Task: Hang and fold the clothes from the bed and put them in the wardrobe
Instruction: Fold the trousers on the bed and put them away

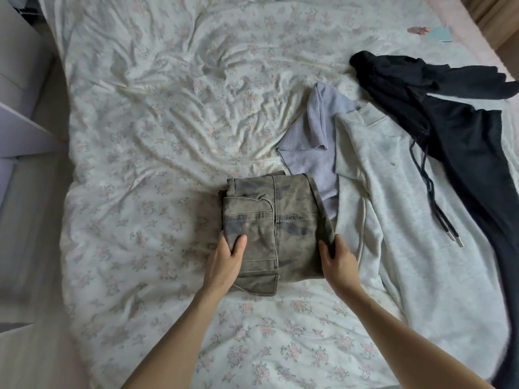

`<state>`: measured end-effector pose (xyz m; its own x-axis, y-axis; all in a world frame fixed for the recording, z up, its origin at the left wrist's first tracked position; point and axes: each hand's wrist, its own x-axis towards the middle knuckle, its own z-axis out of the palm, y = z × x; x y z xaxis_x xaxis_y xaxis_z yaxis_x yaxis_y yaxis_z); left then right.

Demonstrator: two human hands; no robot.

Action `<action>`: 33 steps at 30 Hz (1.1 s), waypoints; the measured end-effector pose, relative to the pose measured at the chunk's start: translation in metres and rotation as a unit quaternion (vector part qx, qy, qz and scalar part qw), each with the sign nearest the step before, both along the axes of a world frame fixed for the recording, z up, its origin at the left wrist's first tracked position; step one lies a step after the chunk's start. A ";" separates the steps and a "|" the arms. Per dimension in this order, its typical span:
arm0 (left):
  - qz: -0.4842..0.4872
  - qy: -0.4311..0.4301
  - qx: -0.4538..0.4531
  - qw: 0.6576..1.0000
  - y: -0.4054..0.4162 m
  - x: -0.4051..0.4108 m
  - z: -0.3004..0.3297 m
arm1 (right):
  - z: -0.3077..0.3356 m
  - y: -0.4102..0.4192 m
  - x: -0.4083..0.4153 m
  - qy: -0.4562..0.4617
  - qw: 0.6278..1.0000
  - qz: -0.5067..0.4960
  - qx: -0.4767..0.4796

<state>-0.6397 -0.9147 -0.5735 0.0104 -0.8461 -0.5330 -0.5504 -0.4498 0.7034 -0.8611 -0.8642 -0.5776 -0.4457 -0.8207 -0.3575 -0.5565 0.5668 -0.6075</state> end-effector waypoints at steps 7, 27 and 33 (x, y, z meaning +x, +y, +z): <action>-0.059 -0.314 0.036 0.947 -0.007 -0.015 -0.019 | -0.010 -0.022 0.011 0.150 0.971 0.108 0.154; -0.480 -0.384 -0.055 0.787 -0.117 -0.046 -0.062 | -0.067 -0.006 0.072 0.237 0.918 0.307 0.084; -0.458 -0.319 0.040 0.829 -0.163 -0.053 -0.055 | -0.054 -0.008 0.074 0.224 0.940 0.254 0.032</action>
